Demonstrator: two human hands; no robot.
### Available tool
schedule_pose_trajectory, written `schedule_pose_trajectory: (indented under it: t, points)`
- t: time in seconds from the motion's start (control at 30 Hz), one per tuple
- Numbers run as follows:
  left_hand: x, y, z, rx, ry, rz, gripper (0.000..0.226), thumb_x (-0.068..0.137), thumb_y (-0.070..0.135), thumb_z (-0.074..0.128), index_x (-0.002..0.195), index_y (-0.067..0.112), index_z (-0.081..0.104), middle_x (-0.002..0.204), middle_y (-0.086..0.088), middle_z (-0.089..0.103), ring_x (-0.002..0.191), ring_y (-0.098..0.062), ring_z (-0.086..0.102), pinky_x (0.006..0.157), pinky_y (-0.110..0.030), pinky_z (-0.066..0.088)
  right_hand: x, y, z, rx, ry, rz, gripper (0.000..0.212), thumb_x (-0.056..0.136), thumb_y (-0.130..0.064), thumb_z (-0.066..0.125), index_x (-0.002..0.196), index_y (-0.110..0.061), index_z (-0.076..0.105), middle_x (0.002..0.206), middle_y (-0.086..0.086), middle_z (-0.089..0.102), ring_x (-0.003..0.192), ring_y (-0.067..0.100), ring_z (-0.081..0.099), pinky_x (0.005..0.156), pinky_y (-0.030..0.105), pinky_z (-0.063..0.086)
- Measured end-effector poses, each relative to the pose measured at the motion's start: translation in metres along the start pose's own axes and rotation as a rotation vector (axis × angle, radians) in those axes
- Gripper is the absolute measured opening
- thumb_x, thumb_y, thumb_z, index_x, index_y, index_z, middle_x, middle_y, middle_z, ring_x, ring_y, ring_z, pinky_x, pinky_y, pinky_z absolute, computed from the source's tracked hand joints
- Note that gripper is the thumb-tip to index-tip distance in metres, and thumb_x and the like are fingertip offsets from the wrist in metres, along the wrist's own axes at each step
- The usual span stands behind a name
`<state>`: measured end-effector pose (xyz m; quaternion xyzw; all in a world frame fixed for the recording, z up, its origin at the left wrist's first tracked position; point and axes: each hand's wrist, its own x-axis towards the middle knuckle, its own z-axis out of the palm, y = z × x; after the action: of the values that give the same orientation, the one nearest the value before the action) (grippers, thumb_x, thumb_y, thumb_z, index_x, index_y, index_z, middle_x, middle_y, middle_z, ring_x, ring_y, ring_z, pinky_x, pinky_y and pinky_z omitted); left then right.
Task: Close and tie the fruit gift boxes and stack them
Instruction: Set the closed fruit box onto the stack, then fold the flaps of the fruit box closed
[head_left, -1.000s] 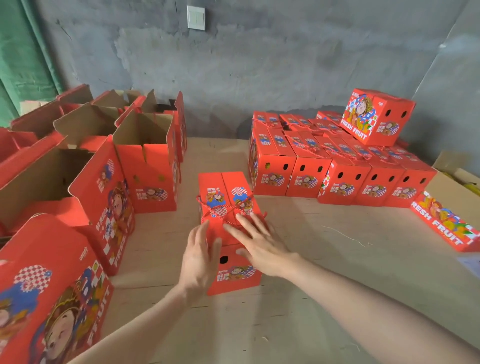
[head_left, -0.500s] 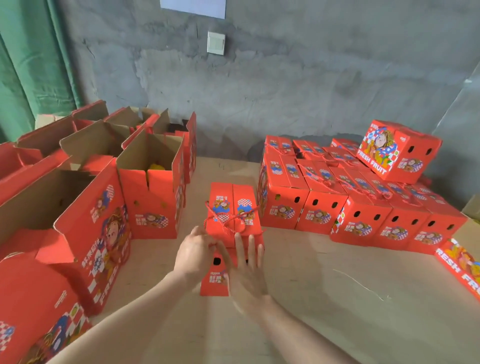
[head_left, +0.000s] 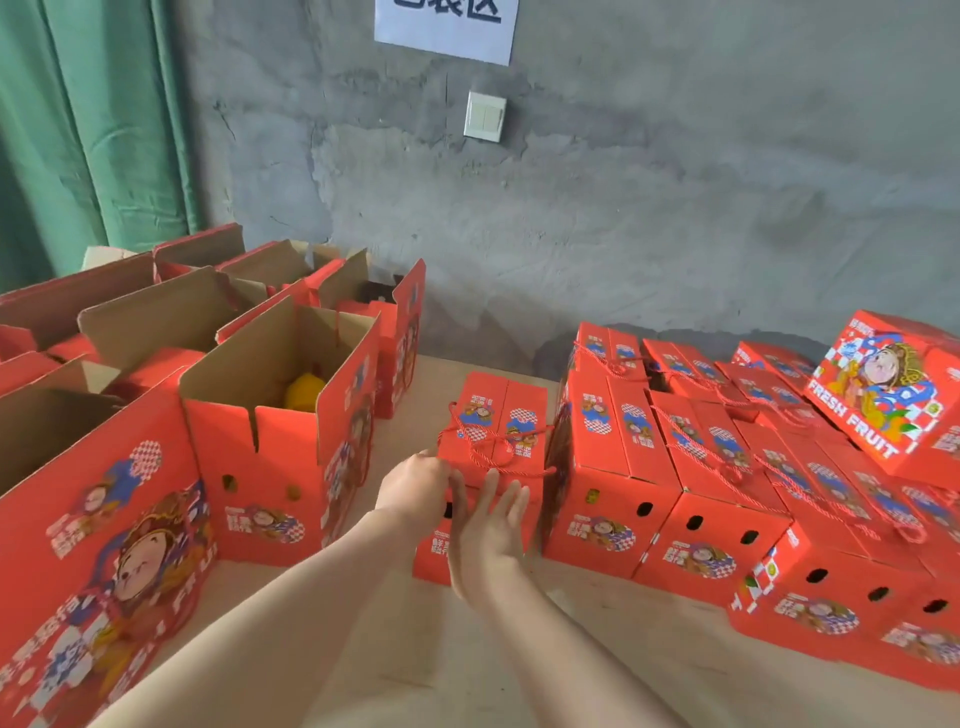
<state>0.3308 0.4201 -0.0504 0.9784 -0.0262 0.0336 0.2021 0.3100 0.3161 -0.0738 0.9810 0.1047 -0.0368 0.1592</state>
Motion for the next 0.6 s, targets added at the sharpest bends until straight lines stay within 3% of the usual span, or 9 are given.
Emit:
schedule_pose_trajectory:
  t: [0.03,0.07,0.13,0.17,0.23,0.4,0.53,0.6]
  points:
    - [0.018,-0.005,0.005,0.028,-0.021,0.025,0.038,0.09,0.007,0.044,0.121,0.022,0.061,0.126,-0.001,0.054,0.117,-0.023,0.053,0.089,-0.031,0.046,0.019,0.009,-0.003,-0.002,-0.019,0.003,0.079,0.099,-0.017,0.038,0.145,-0.009,-0.025,0.152,0.034,-0.013,0.135,0.062,-0.002,0.108,0.066,-0.004]
    - [0.034,-0.012,0.01,0.015,-0.057,0.053,0.045,0.094,0.012,0.042,0.138,0.021,0.047,0.146,-0.002,0.042,0.13,-0.021,0.043,0.101,-0.03,0.04,0.039,0.018,-0.005,0.005,-0.03,0.008,0.08,0.098,-0.016,0.04,0.146,-0.009,-0.025,0.152,0.035,-0.012,0.135,0.062,0.0,0.108,0.066,-0.004]
    - [0.058,-0.025,0.025,-0.091,-0.132,0.056,0.061,0.095,0.025,0.038,0.152,0.017,0.016,0.159,-0.002,0.012,0.144,-0.017,0.021,0.114,-0.027,0.021,0.076,0.033,-0.008,0.003,-0.017,0.024,0.086,0.095,-0.014,0.045,0.146,-0.01,-0.024,0.151,0.036,-0.01,0.135,0.062,0.004,0.109,0.066,0.0]
    - [0.067,-0.032,0.036,-0.145,-0.129,0.001,0.062,0.096,0.029,0.034,0.152,0.017,0.009,0.16,-0.003,0.005,0.146,-0.017,0.014,0.115,-0.026,0.014,0.093,0.04,-0.008,-0.014,-0.005,0.031,0.09,0.092,-0.014,0.048,0.146,-0.01,-0.024,0.151,0.037,-0.01,0.135,0.062,0.005,0.11,0.065,0.001]
    - [0.082,-0.05,0.06,-0.109,-0.099,-0.13,0.058,0.1,0.023,0.035,0.152,0.014,0.012,0.16,-0.007,0.006,0.146,-0.022,0.013,0.116,-0.03,0.01,0.126,0.051,-0.004,-0.003,0.011,0.044,0.092,0.092,-0.018,0.049,0.147,-0.01,-0.023,0.151,0.037,-0.01,0.135,0.062,0.006,0.111,0.063,0.002]
    - [0.102,-0.091,0.12,0.134,-0.271,-0.293,0.051,0.1,0.025,0.035,0.149,0.017,0.025,0.156,-0.007,0.02,0.142,-0.025,0.025,0.115,-0.038,0.024,0.194,0.07,0.011,0.025,0.085,0.064,0.09,0.093,-0.023,0.046,0.145,-0.011,-0.026,0.151,0.036,-0.012,0.134,0.063,0.001,0.112,0.062,0.003]
    - [0.116,-0.108,0.132,0.213,-0.472,-0.266,0.041,0.099,0.021,0.035,0.14,0.024,0.041,0.139,-0.005,0.043,0.128,-0.026,0.044,0.103,-0.037,0.04,0.236,0.094,0.017,0.111,0.118,0.075,0.086,0.094,-0.022,0.043,0.147,-0.016,-0.024,0.153,0.031,-0.016,0.136,0.061,-0.006,0.113,0.058,0.006]
    - [0.12,-0.118,0.126,0.216,-0.556,-0.214,0.041,0.1,0.024,0.032,0.14,0.024,0.04,0.142,-0.009,0.041,0.129,-0.03,0.043,0.104,-0.04,0.038,0.256,0.109,0.015,0.221,0.092,0.095,0.088,0.091,-0.018,0.045,0.148,-0.021,-0.023,0.154,0.026,-0.022,0.138,0.056,-0.014,0.115,0.056,0.007]
